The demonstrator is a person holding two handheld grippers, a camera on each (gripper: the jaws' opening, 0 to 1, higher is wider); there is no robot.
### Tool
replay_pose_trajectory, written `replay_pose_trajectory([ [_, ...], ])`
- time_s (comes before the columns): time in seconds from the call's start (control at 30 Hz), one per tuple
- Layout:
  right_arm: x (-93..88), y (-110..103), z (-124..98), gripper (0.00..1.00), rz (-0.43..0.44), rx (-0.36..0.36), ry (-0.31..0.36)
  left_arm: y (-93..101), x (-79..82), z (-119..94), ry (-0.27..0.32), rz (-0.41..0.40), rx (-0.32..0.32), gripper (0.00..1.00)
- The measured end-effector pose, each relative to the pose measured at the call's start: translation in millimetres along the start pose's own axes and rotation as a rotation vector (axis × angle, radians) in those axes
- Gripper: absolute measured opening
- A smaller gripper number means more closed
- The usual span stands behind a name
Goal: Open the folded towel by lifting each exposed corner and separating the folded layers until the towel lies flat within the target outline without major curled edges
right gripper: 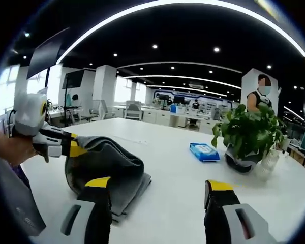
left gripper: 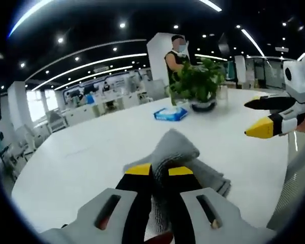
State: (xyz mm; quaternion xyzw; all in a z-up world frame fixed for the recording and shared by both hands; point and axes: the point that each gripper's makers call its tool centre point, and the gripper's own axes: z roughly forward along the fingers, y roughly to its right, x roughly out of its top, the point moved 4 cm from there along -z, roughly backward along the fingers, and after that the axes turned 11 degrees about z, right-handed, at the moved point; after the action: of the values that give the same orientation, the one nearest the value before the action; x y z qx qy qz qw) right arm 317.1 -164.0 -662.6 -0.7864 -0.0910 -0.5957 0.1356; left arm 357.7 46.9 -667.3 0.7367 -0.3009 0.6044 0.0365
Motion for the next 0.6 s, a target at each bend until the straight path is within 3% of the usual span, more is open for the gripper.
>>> replay_pose_trajectory([
  [0.17,-16.1,-9,5,0.54,0.042,0.034,-0.080,-11.8,-3.0,-5,0.014,-0.062,0.011,0.08],
  [0.33,-31.8,-23,14,0.53,0.073,0.049,-0.163,-18.1,-9.4,-12,0.022,-0.107,0.016,0.08],
  [0.6,-27.3,-42,29,0.50,0.053,0.070,-0.191,-41.2,-18.4,-20,0.027,-0.170,0.032,0.08],
])
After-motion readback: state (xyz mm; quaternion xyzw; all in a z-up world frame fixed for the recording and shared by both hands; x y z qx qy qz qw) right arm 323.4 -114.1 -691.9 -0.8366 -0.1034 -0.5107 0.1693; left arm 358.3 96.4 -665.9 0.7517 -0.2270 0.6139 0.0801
